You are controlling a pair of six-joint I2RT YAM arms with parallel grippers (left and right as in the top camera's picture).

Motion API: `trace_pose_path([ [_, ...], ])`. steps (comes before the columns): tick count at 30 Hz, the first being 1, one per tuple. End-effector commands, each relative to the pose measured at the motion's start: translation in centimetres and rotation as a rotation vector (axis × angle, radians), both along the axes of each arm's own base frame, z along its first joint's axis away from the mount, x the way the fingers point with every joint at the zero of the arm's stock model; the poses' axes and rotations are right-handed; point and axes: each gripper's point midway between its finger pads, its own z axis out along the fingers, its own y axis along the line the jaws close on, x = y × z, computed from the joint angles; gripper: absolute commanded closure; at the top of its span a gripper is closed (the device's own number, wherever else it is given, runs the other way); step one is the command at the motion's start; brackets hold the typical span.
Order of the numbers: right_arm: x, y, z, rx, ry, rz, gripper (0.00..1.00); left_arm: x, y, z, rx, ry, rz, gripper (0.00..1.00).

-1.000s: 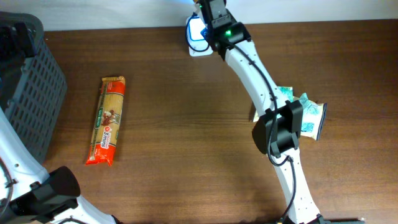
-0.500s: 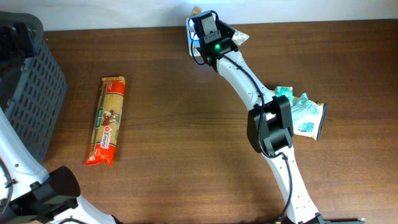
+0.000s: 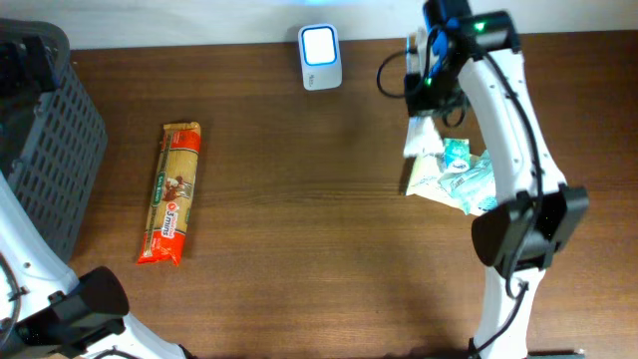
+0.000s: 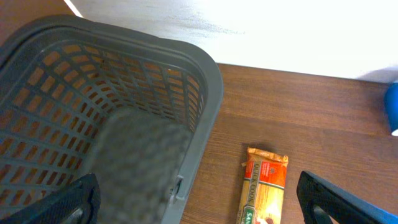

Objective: Scan the item barcode
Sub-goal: 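Lower the white tube onto the right pile and release, then reach the right gripper to the spaghetti package and grasp it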

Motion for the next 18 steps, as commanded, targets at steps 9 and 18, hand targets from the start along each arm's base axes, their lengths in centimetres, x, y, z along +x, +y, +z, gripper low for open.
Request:
trace_pose_path([
  [9, -4.9, -2.9, -7.7, 0.233, 0.310, -0.078, 0.40, -0.2, -0.2, 0.8, 0.015, -0.020, -0.017, 0.01],
  [18, 5.2, 28.3, -1.0, 0.706, -0.263, 0.207, 0.01, -0.2, -0.2, 0.8, 0.015, -0.020, -0.017, 0.01],
])
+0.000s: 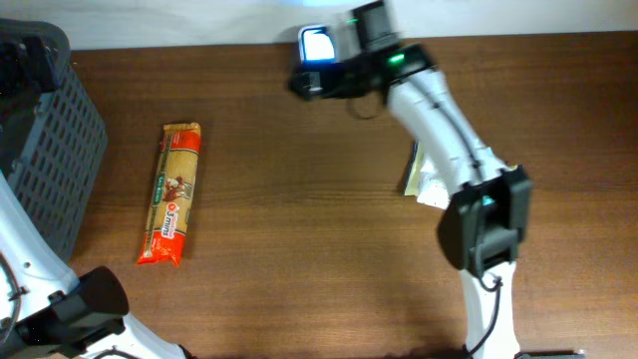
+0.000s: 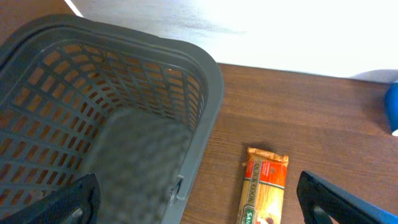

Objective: Scan the item barcode
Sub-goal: 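Reach the right gripper to the spaghetti package and grasp it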

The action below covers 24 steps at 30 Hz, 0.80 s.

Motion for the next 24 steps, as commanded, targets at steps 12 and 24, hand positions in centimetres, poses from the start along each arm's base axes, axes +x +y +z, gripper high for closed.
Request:
trace_pose_path([
  [12, -13.9, 25.6, -18.7, 0.077, 0.226, 0.139, 0.26, -0.2, -0.2, 0.9, 0.015, -0.021, -0.016, 0.01],
  [24, -9.3, 16.4, -13.6, 0.474, 0.543, 0.401, 0.96, -0.2, -0.2, 0.9, 0.015, -0.020, -0.016, 0.01],
])
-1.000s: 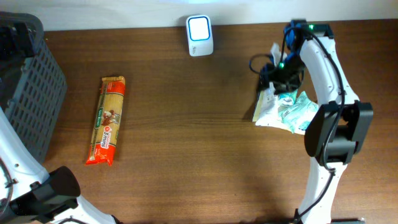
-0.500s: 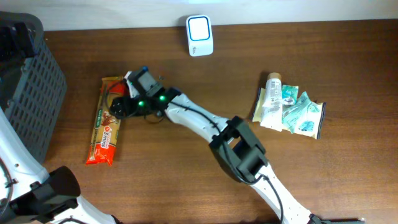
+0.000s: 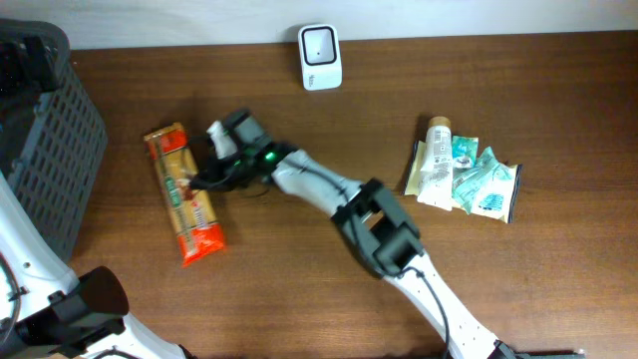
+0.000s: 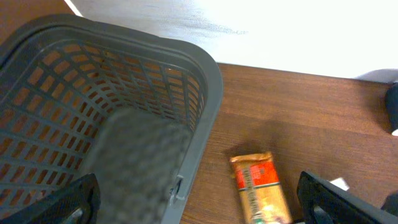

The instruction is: Scan the item barcode

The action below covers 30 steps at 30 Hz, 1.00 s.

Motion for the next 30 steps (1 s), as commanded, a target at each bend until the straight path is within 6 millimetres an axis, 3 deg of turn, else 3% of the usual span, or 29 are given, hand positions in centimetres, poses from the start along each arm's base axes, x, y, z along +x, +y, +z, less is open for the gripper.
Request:
trace_pose_path([
  [1, 3.0, -7.9, 2.9, 0.191, 0.118, 0.114, 0.96, -0.2, -0.2, 0.9, 0.015, -0.021, -0.016, 0.01],
  [3, 3.5, -12.4, 2.0, 0.137, 0.118, 0.104, 0.96, -0.2, -0.2, 0.9, 0.015, -0.021, -0.016, 0.01],
  [5, 3.1, -15.9, -1.3, -0.111, 0.079, 0.069, 0.96, -0.2, -0.2, 0.9, 0.015, -0.021, -0.016, 0.01],
  [7, 3.6, -18.1, 0.9, -0.316, -0.084, 0.078, 0.96, -0.2, -0.2, 0.9, 0.015, -0.021, -0.016, 0.01],
  [10, 2.1, -20.0, 7.3, -0.557, -0.346, 0.150, 0.96, -0.2, -0.2, 0.9, 0.015, -0.021, -0.016, 0.01],
  [11, 2.0, -20.6, 8.3, -0.643, -0.399, 0.140, 0.96, -0.2, -0.2, 0.9, 0.015, -0.021, -0.016, 0.01],
  [12, 2.2, -21.7, 9.3, -0.824, -0.474, 0.078, 0.96, -0.2, -0.2, 0.9, 0.015, -0.021, -0.016, 0.01],
  [13, 2.4, -23.9, 9.7, -1.120, -0.560, -0.028, 0.96, -0.2, -0.2, 0.9, 0.015, -0.021, -0.016, 0.01],
  [14, 1.6, -24.3, 9.6, -1.283, -0.617, -0.070, 0.96, -0.2, -0.2, 0.9, 0.015, -0.021, -0.016, 0.01],
  [15, 0.6, -23.0, 8.6, -1.308, -0.642, -0.043, 0.96, -0.2, -0.2, 0.9, 0.015, -0.021, -0.016, 0.01],
  [16, -0.9, -20.8, 6.7, -1.300, -0.654, -0.004, 0.96, -0.2, -0.2, 0.9, 0.015, -0.021, -0.016, 0.01],
  [17, -2.5, -18.8, 5.1, -1.293, -0.670, 0.053, 0.90, -0.2, -0.2, 0.9, 0.015, -0.021, -0.016, 0.01],
  [18, -4.5, -16.7, 3.7, -1.252, -0.658, 0.120, 0.65, -0.2, -0.2, 0.9, 0.015, -0.021, -0.016, 0.01],
  [19, -8.1, -13.4, 2.7, -1.149, -0.624, 0.224, 0.30, -0.2, -0.2, 0.9, 0.015, -0.021, -0.016, 0.01],
  [20, -9.2, -12.4, 2.9, -1.119, -0.624, 0.247, 0.25, -0.2, -0.2, 0.9, 0.015, -0.021, -0.016, 0.01],
  [22, -9.9, -11.7, 4.2, -1.060, -0.609, 0.288, 0.25, -0.2, -0.2, 0.9, 0.015, -0.021, -0.016, 0.01],
  [23, -9.9, -11.6, 5.6, -0.983, -0.583, 0.336, 0.27, -0.2, -0.2, 0.9, 0.015, -0.021, -0.016, 0.01],
  [24, -8.7, -12.4, 7.5, -0.920, -0.554, 0.334, 0.27, -0.2, -0.2, 0.9, 0.015, -0.021, -0.016, 0.01],
  [26, -5.4, -15.4, 9.5, -0.827, -0.496, 0.321, 0.27, -0.2, -0.2, 0.9, 0.015, -0.021, -0.016, 0.01],
  [28, -2.4, -19.0, 8.7, -0.625, -0.375, 0.345, 0.25, -0.2, -0.2, 0.9, 0.015, -0.021, -0.016, 0.01],
  [30, -2.0, -21.2, 6.2, -0.463, -0.238, 0.369, 0.27, -0.2, -0.2, 0.9, 0.015, -0.021, -0.016, 0.01],
])
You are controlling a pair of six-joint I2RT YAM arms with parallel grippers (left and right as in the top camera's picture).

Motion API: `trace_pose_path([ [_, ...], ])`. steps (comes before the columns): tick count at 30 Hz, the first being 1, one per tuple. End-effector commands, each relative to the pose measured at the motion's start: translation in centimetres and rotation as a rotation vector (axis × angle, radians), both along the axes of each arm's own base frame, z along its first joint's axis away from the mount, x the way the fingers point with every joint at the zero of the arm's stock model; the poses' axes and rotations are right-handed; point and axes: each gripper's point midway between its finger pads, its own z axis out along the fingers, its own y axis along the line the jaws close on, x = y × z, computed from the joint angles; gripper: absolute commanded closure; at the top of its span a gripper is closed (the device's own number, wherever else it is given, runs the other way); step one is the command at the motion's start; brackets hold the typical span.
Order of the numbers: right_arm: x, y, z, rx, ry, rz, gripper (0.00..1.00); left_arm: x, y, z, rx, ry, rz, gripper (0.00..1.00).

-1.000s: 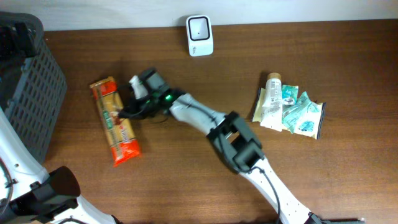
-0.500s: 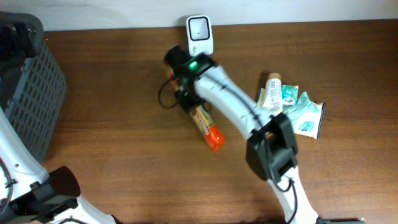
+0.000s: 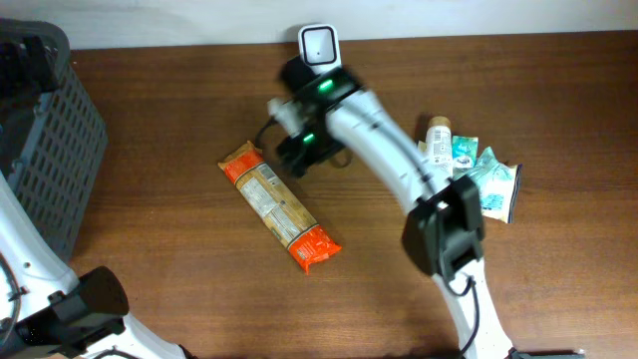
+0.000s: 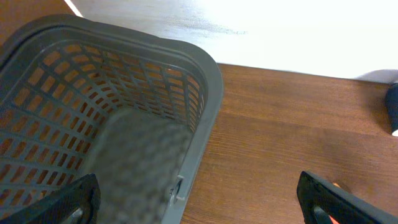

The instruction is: Scan the item barcode

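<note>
The orange pasta packet (image 3: 280,207) lies slantwise on the table, left of the middle. Only a sliver of it shows in the left wrist view. My right gripper (image 3: 296,156) is just right of the packet's upper end, and the overhead view does not show how its fingers stand or whether they touch the packet. The white scanner (image 3: 319,43) stands at the table's back edge, just behind that gripper. My left gripper (image 4: 199,210) hangs open above the basket's rim, its fingers (image 4: 76,200) spread wide with nothing between them.
A grey mesh basket (image 3: 55,150) fills the left side, and its wall (image 4: 199,118) is right below the left gripper. A white tube (image 3: 435,150) and teal packets (image 3: 482,178) lie at the right, beside the right arm.
The pasta packet has shifted right, from the left part of the table to near the middle. My right gripper has moved right and back, closer to the scanner. The left arm stayed still.
My right gripper was first at the back right above the pile of small items, with the packet lying upright at the left. Then it was by the scanner. Then it was at the packet, which had tilted. Now the packet lies nearer the middle.
</note>
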Motion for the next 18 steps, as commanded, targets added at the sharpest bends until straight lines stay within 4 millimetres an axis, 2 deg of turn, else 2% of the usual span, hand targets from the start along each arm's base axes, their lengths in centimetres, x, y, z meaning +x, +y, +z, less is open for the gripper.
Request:
trace_pose_path([
  [1, -2.7, 0.6, -3.2, 0.207, 0.208, 0.118, 0.28, -0.2, -0.2, 0.9, 0.015, -0.021, -0.016, 0.01],
  [3, -4.1, 0.4, -5.1, 0.189, 0.249, 0.150, 0.29, -0.2, -0.2, 0.9, 0.015, -0.021, -0.016, 0.01],
  [7, -5.4, 2.3, -8.0, 0.180, 0.243, 0.173, 0.29, -0.2, -0.2, 0.9, 0.015, -0.021, -0.016, 0.01],
  [10, -5.0, 2.7, -8.6, 0.172, 0.233, 0.124, 0.30, -0.2, -0.2, 0.9, 0.015, -0.021, -0.016, 0.01],
  [11, -4.5, 3.4, -9.2, 0.176, 0.230, 0.088, 0.33, -0.2, -0.2, 0.9, 0.015, -0.021, -0.016, 0.01],
  [13, -5.4, 4.3, -11.0, 0.170, 0.289, 0.054, 0.43, -0.2, -0.2, 0.9, 0.015, -0.021, -0.016, 0.01],
  [16, -7.5, 6.9, -9.7, 0.342, 0.437, 0.061, 0.66, -0.2, -0.2, 0.9, 0.015, -0.021, -0.016, 0.01],
  [17, -8.1, 7.4, -9.7, 0.359, 0.462, 0.068, 0.78, -0.2, -0.2, 0.9, 0.015, -0.020, -0.016, 0.01],
  [18, -8.7, 7.8, -9.9, 0.353, 0.470, 0.081, 0.96, -0.2, -0.2, 0.9, 0.015, -0.021, -0.016, 0.01],
])
